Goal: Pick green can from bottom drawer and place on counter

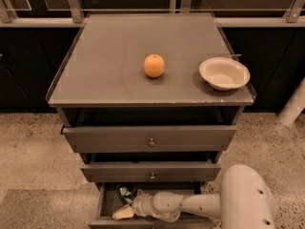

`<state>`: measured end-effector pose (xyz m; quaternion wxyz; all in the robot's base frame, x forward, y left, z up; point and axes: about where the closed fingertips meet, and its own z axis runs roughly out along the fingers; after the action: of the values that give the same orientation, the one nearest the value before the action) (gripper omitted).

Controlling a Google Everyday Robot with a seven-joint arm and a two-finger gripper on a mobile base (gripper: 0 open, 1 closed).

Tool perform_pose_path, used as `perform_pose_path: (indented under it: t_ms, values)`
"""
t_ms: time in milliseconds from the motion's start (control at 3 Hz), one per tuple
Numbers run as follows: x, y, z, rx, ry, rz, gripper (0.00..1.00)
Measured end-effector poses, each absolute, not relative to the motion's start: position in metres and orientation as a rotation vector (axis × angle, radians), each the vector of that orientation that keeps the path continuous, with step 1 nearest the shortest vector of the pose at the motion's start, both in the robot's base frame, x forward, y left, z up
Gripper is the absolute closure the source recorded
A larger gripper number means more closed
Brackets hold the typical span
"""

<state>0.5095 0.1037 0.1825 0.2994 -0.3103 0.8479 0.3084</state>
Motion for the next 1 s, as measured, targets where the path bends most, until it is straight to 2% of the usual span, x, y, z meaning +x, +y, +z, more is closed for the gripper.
perform_pose_path:
  t_ms: [667,1000]
  values:
    - [0.552,0.110,0.137,-0.897,2.247,0.623,0.00]
    - [0.555,0.114,0.131,-0.921,2.245,0.602,0.08]
